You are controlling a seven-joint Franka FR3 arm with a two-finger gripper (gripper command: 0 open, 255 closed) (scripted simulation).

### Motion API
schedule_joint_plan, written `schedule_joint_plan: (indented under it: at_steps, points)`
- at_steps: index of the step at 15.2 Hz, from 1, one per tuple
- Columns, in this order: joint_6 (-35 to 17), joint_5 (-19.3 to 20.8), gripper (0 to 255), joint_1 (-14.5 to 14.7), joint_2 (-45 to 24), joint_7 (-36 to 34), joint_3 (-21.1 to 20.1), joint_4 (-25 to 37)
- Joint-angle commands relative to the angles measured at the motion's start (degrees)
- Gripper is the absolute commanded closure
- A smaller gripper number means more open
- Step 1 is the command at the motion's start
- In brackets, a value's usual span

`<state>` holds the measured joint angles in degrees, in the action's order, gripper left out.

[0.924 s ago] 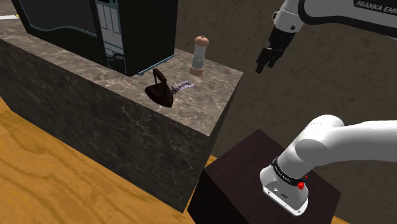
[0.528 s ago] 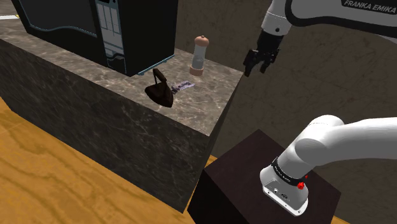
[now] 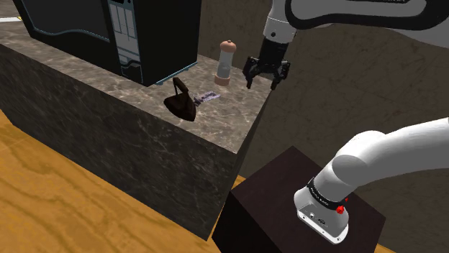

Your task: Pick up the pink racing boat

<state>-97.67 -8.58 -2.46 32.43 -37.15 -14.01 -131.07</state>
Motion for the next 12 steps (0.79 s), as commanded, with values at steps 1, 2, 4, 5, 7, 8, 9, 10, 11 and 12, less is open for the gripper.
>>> schedule_joint_plan:
  at_steps: [1, 2, 4, 5, 7, 8, 9, 10, 11, 12]
  points:
    - [-1.6, -1.8, 0, -0.8, -3.7, -6.7, -2.4, 1.9]
    - [-2.3, -2.4, 0, -1.2, -5.7, -9.8, -3.5, 3.2]
    - [-3.7, -3.4, 0, -2.1, -9.8, -16.0, -5.5, 5.8]
    - [-4.4, -3.7, 0, -2.5, -11.9, -19.0, -6.4, 7.3]
    - [-5.8, -4.1, 0, -3.2, -16.2, -25.1, -8.1, 10.4]
    - [-6.5, -4.1, 0, -3.6, -18.5, -28.2, -8.8, 12.0]
    - [-7.2, -4.1, 0, -3.8, -20.7, -31.2, -9.5, 13.7]
    - [-7.8, -3.9, 0, -4.1, -23.0, -34.2, -10.1, 15.4]
    - [-8.5, -3.7, 0, -4.2, -25.3, -37.2, -10.6, 17.1]
    - [-9.1, -3.3, 0, -4.4, -27.7, -40.2, -11.0, 19.0]
